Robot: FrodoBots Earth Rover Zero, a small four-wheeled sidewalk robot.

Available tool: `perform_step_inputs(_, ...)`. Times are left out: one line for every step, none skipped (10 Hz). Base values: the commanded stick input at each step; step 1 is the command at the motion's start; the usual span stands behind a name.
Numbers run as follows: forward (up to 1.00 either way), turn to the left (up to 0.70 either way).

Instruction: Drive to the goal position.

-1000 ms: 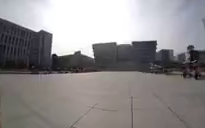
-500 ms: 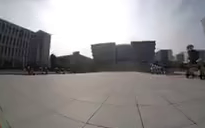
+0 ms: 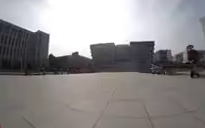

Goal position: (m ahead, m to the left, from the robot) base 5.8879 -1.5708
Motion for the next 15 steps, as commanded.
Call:
perform_step_inputs(1.0,0.0)
perform_step_inputs(1.0,0.0)
perform_step_inputs(1.0,0.0)
perform_step_inputs(1.0,0.0)
perform_step_inputs(1.0,0.0)
perform_step_inputs(1.0,0.0)
perform_step_inputs(1.0,0.0)
perform_step_inputs(1.0,0.0)
perform_step_inputs(1.0,0.0)
perform_step_inputs(1.0,0.0)
perform_step_inputs(1.0,0.0)
perform_step_inputs(1.0,0.0)
perform_step_inputs(1.0,0.0)
perform_step_inputs(1.0,0.0)
perform_step_inputs(1.0,0.0)
